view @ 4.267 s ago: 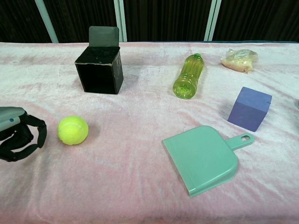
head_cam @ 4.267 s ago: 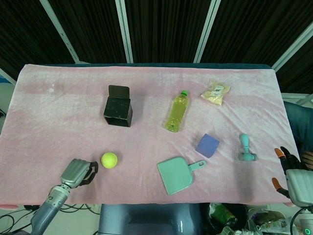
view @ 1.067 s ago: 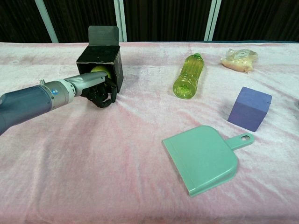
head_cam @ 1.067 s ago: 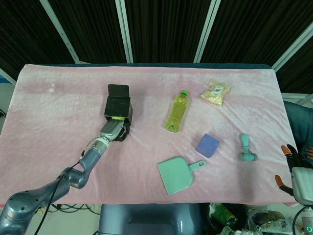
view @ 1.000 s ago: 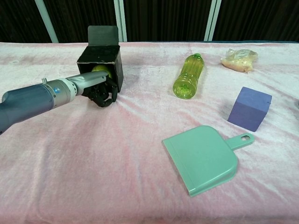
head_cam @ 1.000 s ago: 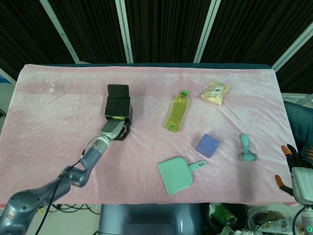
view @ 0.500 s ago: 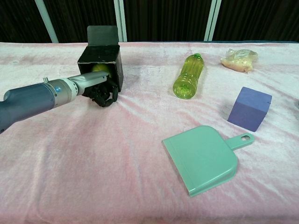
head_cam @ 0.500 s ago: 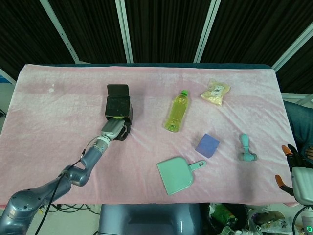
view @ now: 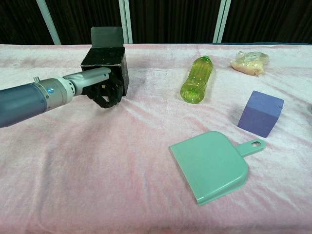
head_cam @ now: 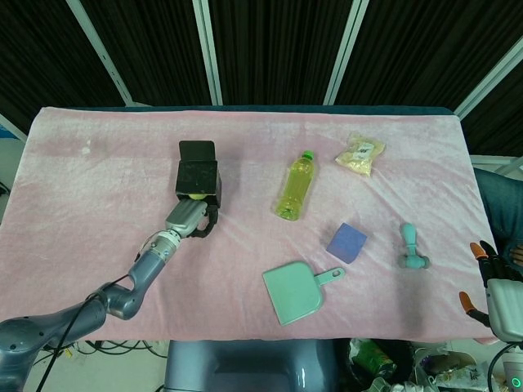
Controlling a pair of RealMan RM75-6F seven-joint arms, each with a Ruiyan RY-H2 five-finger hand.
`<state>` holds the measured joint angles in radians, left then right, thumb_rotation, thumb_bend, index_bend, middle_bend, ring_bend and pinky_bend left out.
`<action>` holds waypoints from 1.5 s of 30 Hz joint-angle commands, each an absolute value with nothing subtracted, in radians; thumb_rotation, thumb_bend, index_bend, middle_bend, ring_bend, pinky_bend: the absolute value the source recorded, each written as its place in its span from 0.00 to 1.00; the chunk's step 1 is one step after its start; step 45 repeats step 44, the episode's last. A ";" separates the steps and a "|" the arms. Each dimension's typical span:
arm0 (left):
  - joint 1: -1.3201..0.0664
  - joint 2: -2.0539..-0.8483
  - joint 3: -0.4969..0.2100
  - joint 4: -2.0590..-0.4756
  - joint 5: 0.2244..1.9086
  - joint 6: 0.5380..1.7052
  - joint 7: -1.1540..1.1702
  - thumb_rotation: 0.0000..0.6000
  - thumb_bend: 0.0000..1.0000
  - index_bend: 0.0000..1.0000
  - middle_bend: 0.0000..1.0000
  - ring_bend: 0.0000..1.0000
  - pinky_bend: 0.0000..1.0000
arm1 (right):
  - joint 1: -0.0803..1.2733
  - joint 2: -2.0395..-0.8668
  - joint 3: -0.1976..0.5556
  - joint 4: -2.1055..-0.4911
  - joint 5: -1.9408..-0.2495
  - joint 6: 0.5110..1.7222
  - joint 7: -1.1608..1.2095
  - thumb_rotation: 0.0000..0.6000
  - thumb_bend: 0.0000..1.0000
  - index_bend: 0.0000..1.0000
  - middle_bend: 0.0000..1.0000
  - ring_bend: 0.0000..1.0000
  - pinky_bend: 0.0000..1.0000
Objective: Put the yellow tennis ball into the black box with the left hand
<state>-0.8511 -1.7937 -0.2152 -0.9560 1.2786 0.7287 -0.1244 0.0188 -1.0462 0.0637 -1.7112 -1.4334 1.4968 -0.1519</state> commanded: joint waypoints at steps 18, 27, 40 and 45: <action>-0.726 -1.421 -0.079 -1.652 1.179 0.861 0.303 1.00 0.35 0.23 0.15 0.01 0.09 | 0.019 -1.043 0.067 -1.712 -1.429 1.497 -0.149 1.00 0.25 0.10 0.06 0.16 0.32; -0.551 -1.237 -0.005 -1.916 1.317 1.216 0.454 1.00 0.33 0.22 0.13 0.01 0.06 | 0.018 -1.041 0.067 -1.711 -1.435 1.500 -0.149 1.00 0.25 0.10 0.06 0.16 0.32; -0.304 -1.100 0.077 -1.892 1.484 1.555 0.339 1.00 0.30 0.20 0.10 0.00 0.01 | 0.026 -1.064 0.074 -1.668 -1.491 1.537 -0.130 1.00 0.20 0.10 0.05 0.16 0.32; -0.268 -1.067 0.083 -1.836 1.491 1.572 0.219 1.00 0.30 0.20 0.10 0.00 0.00 | 0.027 -1.070 0.076 -1.661 -1.487 1.534 -0.138 1.00 0.20 0.10 0.05 0.16 0.32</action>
